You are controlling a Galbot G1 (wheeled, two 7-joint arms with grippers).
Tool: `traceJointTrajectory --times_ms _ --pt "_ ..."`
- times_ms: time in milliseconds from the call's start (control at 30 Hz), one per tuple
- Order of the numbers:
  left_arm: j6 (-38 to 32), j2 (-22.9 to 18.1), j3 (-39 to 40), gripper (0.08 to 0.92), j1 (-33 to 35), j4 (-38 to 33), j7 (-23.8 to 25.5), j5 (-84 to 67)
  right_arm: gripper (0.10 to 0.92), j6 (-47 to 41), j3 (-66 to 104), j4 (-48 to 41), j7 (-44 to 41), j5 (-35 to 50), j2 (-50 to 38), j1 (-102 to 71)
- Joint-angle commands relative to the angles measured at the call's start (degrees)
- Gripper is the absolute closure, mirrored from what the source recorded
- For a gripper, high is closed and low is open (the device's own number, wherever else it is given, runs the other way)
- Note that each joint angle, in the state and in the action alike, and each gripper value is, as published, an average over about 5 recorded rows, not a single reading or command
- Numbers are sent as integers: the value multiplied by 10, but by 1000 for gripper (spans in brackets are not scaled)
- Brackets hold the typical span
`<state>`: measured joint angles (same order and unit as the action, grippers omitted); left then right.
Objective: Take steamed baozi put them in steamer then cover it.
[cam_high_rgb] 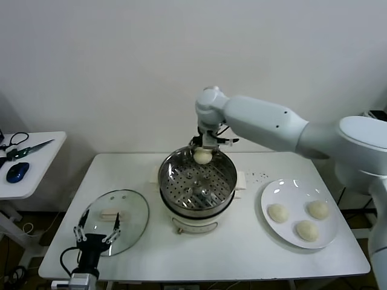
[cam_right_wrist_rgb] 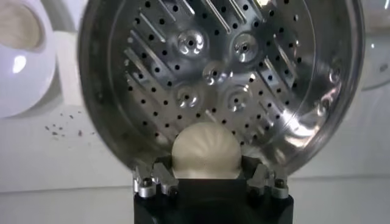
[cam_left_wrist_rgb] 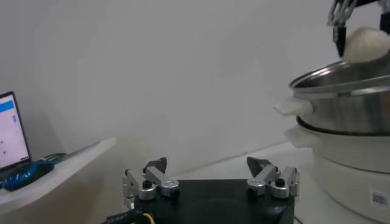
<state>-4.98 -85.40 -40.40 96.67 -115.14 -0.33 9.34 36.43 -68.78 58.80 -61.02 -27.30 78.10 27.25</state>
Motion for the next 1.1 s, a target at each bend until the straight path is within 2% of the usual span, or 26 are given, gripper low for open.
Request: traceJointTrajectory --times_ms 33,367,467,600,733,967,1100 --pt "4 0 0 177 1 2 -4 -3 296 21 16 -56 12 -73 42 -51" --pt "7 -4 3 177 -6 7 -12 -6 284 15 10 -81 16 -66 54 -61" --pt "7 -4 3 177 -7 5 -13 -6 257 8 6 -79 14 -45 54 -56" --pt "8 -4 3 177 -7 6 -14 -7 209 8 6 -65 1 -31 45 -45" --pt "7 -3 2 177 -4 4 -14 -8 203 7 12 -20 -15 -4 17 -23" --pt "7 -1 3 177 0 -3 -14 -7 203 -29 -17 74 -32 118 -75 77" --pt "8 3 7 177 2 -9 -16 -7 203 -130 -123 115 22 270 -147 168"
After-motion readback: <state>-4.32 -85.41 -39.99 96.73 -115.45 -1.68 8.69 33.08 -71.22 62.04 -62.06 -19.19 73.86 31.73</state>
